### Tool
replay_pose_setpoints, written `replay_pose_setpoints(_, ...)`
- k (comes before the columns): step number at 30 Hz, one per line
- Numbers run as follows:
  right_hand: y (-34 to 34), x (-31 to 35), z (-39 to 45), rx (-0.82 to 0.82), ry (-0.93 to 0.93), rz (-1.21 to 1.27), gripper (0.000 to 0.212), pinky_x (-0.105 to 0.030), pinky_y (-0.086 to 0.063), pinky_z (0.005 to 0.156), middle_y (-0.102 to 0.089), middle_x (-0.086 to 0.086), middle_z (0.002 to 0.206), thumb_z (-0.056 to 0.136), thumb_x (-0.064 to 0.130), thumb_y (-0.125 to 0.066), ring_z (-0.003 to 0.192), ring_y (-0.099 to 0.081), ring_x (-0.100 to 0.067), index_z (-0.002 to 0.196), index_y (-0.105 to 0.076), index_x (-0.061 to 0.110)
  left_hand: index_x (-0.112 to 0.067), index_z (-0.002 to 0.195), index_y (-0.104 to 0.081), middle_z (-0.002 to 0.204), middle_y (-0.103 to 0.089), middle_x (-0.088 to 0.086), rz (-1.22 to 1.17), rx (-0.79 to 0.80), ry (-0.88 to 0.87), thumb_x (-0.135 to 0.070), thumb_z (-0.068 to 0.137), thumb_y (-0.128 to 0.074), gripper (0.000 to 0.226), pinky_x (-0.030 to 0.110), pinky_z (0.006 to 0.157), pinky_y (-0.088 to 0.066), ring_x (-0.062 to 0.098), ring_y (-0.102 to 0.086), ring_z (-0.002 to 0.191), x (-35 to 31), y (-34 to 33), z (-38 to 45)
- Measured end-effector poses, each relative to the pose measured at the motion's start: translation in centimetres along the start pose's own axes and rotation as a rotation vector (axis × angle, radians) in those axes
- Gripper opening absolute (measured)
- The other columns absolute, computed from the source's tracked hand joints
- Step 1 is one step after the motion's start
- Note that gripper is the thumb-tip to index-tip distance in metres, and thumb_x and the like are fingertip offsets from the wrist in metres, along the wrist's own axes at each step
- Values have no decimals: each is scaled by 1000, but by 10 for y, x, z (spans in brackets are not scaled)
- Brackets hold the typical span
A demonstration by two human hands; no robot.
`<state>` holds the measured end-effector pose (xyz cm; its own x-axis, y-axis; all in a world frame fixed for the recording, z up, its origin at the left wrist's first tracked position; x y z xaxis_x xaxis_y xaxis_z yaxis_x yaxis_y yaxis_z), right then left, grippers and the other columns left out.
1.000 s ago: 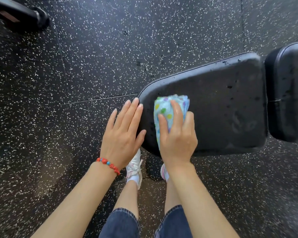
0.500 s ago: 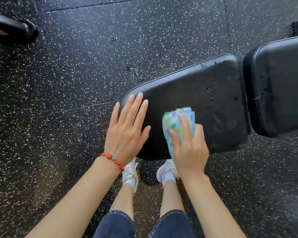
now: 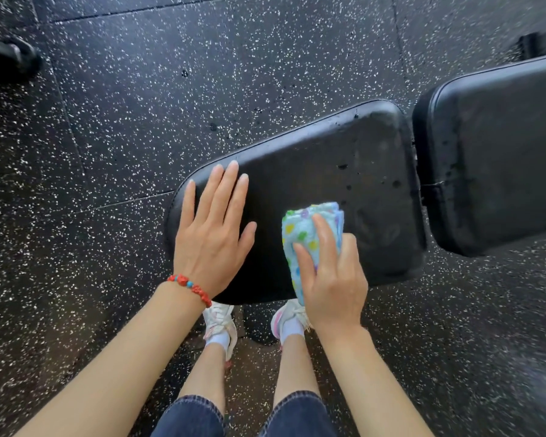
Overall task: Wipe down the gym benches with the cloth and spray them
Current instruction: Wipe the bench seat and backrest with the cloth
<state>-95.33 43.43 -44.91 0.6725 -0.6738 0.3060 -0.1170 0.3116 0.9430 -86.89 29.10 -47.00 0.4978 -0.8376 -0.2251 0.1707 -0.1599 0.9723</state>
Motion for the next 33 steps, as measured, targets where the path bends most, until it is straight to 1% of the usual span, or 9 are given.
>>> replay_pose_setpoints(3, -4, -7, 45, -61, -67, 12, 38, -31, -46, 49, -53, -14, 81, 91, 35, -49, 63, -54, -26, 119, -54, 10, 2, 138, -39, 147, -36, 18, -7, -30, 33, -28, 94, -40, 54, 49, 113, -13, 30, -29, 137, -10, 2, 10)
replay_pose_setpoints(8, -11, -23, 121, -155, -185, 45, 42, -30, -44, 52, -56, -17, 88, 89, 37, -51, 72, -58, -31, 122, -56, 12, -2, 139, -40, 147, -36, 15, -17, -33, -27, -28, 92, -42, 54, 51, 112, -19, 28, -30, 137, -36, -11, 32)
replay_pose_setpoints(12, -4, -34, 67, -157, -143, 9, 36, -33, -49, 55, -55, -15, 85, 93, 33, -50, 69, -57, -28, 123, -55, 12, -4, 141, -39, 149, -34, 13, 13, -17, -19, -30, 94, -40, 54, 51, 112, -19, 26, -29, 138, -35, -14, 31)
replay_pose_setpoints(15, 13, -47, 12, -76, -68, -25, 35, -32, -50, 53, -51, -12, 78, 96, 34, -44, 61, -51, -22, 123, -52, 12, -3, 141, -38, 149, -34, 13, 12, -20, -20, -29, 93, -41, 54, 51, 112, -19, 26, -27, 138, -36, -13, 32)
replay_pose_setpoints(17, 17, -52, 6, -49, -26, -24, 35, -31, -48, 51, -50, -11, 76, 94, 33, -47, 59, -49, -20, 121, -52, 12, -3, 141, -38, 149, -34, 13, 19, -18, -13, -29, 93, -41, 54, 51, 112, -19, 26, -27, 138, -36, -14, 32)
replay_pose_setpoints(21, 5, -56, 75, -111, -92, -3, 36, -30, -44, 51, -55, -16, 82, 89, 34, -53, 66, -56, -28, 116, -60, 12, -3, 141, -37, 149, -33, 14, 29, -14, -10, -30, 94, -39, 54, 51, 112, -19, 26, -26, 139, -36, -14, 31)
replay_pose_setpoints(25, -2, -62, 143, -119, -178, 60, 39, -29, -38, 58, -56, -19, 93, 90, 35, -51, 79, -58, -33, 124, -56, 17, -3, 141, -37, 149, -34, 14, 30, -21, -15, -29, 93, -40, 55, 51, 113, -19, 26, -26, 138, -37, -15, 32)
replay_pose_setpoints(28, 2, -69, 122, -124, -138, 50, 39, -32, -45, 55, -56, -18, 91, 91, 35, -50, 75, -58, -33, 126, -55, 17, -3, 140, -38, 148, -35, 15, 29, -17, -8, -29, 93, -41, 54, 52, 112, -19, 27, -27, 138, -37, -14, 32)
replay_pose_setpoints(33, 25, -96, 24, -79, -99, -19, 37, -33, -49, 50, -50, -12, 79, 95, 36, -44, 59, -51, -25, 124, -52, 14, -2, 139, -39, 147, -36, 16, 5, -40, 38, -27, 93, -41, 53, 52, 113, -17, 29, -29, 137, -48, -9, 35)
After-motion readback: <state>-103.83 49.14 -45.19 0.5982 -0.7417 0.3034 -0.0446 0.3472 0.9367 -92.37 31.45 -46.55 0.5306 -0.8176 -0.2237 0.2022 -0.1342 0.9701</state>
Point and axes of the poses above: each hand's wrist, its own z-axis towards the middle knuckle, its own y-axis out of the back of the hand, x = y × z, the point moved 4 cm from there along z, towards the middle knuckle
